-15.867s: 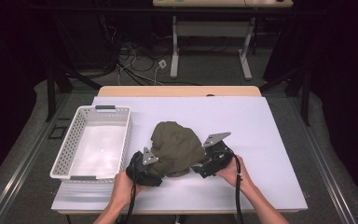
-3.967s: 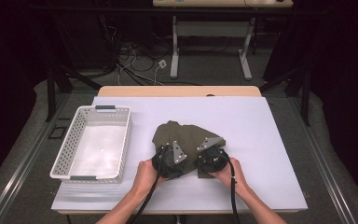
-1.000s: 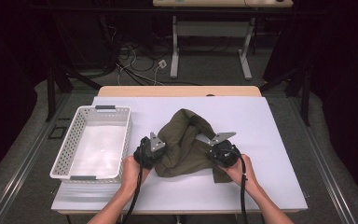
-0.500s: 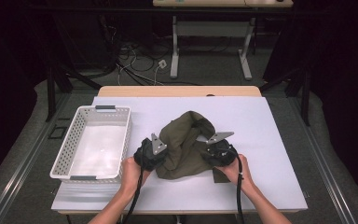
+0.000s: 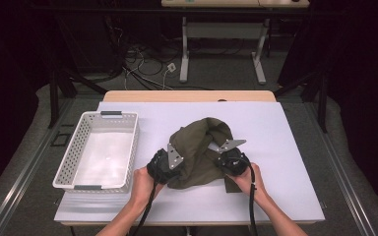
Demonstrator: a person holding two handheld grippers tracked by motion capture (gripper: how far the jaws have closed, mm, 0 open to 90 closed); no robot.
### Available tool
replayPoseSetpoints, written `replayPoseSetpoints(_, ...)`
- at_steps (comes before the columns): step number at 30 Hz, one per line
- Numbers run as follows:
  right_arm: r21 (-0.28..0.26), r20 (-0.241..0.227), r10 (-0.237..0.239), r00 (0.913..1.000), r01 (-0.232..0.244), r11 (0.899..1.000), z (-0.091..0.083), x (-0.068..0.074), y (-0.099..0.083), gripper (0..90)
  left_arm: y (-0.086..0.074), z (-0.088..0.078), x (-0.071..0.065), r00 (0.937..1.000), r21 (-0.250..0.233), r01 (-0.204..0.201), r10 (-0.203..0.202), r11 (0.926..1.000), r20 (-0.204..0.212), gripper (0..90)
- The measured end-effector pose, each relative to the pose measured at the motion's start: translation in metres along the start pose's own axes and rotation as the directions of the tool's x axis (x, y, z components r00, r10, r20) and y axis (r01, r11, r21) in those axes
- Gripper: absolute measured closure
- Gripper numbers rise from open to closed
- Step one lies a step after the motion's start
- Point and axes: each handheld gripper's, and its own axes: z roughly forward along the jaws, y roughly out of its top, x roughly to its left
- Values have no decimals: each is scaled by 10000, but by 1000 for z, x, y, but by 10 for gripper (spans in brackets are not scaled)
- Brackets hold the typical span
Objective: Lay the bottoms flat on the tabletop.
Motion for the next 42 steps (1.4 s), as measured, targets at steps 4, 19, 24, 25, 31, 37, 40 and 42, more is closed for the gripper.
replayPoseSetpoints(4,-133,8,-109,9999,109,9999,-3,1,0,887,-8,8,8,9997,2,235,-235,9997,47,727)
replayPoseSetpoints(19,-35,167,-150,9997,150,9999,-18,-5,0,888,-16,15,16,9973,358,724,-718,9967,-181,807)
replayPoseSetpoints(24,36,95,-137,9999,137,9999,-10,-6,-3,841,-15,11,15,9977,377,608,-596,9974,-329,766)
replayPoseSetpoints(25,35,28,-132,9999,132,9999,-10,-6,-4,807,-14,10,15,9977,372,601,-588,9975,-347,757)
replayPoseSetpoints(31,-17,-120,43,9999,-43,10000,-8,-7,-3,639,-10,-1,13,9974,125,596,-590,9981,-423,665)
replayPoseSetpoints(37,-25,-109,2,9999,-3,10000,-4,-6,-2,536,-2,-13,10,9978,-129,510,-515,9986,-427,455)
replayPoseSetpoints(40,150,-124,48,9999,-46,9999,-3,-6,-1,485,1,-15,3,9991,-119,388,-389,9992,-148,376)
replayPoseSetpoints(42,-7,-41,27,10000,-27,10000,-1,-6,0,473,3,-13,-3,9997,58,193,-194,9998,172,326)
